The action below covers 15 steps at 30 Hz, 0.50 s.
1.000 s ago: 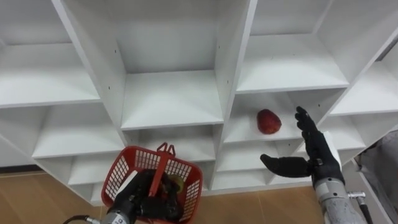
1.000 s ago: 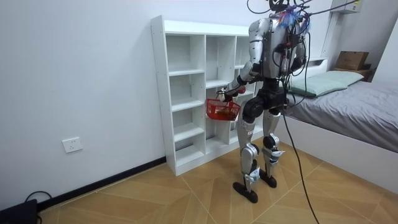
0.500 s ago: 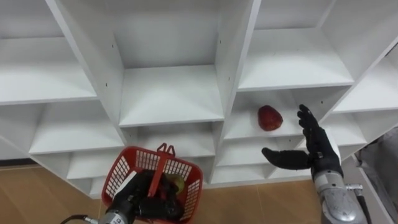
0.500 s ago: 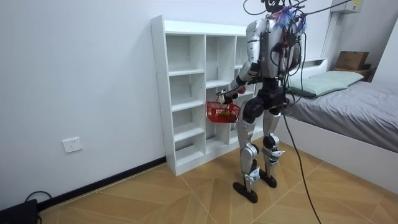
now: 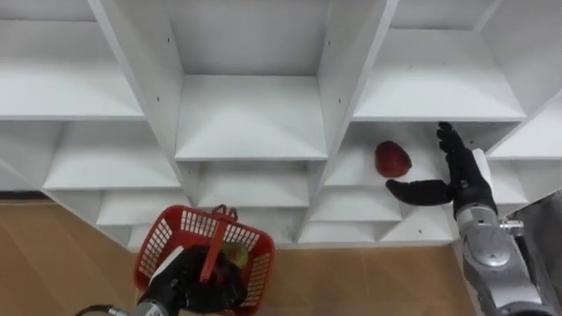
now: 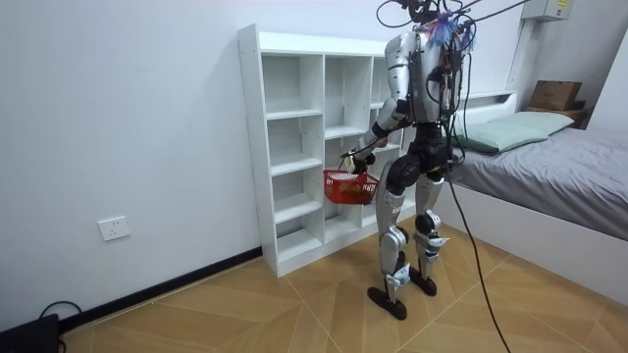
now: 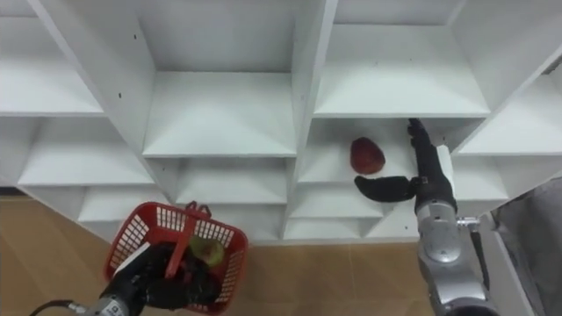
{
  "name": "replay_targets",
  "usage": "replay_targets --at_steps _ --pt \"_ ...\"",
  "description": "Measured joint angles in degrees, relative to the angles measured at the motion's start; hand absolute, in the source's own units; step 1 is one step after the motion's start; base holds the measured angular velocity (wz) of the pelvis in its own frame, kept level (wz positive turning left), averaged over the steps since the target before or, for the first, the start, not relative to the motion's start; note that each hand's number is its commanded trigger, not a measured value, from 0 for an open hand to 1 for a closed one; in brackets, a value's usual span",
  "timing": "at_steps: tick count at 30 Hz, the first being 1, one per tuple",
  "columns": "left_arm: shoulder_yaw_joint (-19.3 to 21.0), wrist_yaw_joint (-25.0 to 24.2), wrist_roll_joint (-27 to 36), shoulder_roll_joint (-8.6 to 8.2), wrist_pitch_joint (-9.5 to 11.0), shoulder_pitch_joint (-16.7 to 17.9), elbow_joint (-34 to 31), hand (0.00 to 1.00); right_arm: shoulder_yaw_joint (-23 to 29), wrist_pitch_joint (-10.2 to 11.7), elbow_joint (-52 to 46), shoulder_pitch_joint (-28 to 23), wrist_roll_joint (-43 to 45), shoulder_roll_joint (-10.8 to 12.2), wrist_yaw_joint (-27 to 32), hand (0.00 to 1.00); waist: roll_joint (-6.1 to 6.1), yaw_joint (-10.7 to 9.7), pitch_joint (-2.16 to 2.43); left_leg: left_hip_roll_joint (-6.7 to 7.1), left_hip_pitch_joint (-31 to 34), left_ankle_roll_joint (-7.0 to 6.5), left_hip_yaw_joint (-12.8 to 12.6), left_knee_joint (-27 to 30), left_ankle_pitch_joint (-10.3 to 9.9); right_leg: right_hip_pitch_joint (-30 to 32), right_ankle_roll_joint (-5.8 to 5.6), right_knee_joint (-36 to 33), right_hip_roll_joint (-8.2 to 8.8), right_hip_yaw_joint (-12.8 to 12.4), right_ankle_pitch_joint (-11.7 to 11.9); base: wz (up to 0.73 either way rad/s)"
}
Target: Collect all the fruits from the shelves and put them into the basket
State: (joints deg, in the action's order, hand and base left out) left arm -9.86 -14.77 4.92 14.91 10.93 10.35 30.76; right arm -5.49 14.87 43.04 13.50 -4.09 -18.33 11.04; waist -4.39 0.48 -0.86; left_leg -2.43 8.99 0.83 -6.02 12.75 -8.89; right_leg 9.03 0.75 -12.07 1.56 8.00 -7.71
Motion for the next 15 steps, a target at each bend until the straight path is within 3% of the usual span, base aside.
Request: replay_targets --at_steps 5,15 --pt "0.1 0.0 0.0 -0.10 -1.2 -1.1 1.1 1.00 0.0 -0.7 3.5 4.8 0.3 -0.5 -0.2 0.00 -0.02 0.7 -0.11 -0.08 2.5 0.00 0.2 1.0 0.0 2.3 0.08 -1.2 0.07 0.2 0.0 0.00" --pt "0.1 -1.9 -0.5 0.17 -1.8 -3.1 1.9 1.00 0.2 -1.2 11.0 10.4 -0.1 -3.0 -2.4 0.00 -0.50 3.2 -1.21 0.17 8.1 -0.40 1.1 3.2 0.3 7.3 0.16 -3.1 0.81 1.6 0.0 0.06"
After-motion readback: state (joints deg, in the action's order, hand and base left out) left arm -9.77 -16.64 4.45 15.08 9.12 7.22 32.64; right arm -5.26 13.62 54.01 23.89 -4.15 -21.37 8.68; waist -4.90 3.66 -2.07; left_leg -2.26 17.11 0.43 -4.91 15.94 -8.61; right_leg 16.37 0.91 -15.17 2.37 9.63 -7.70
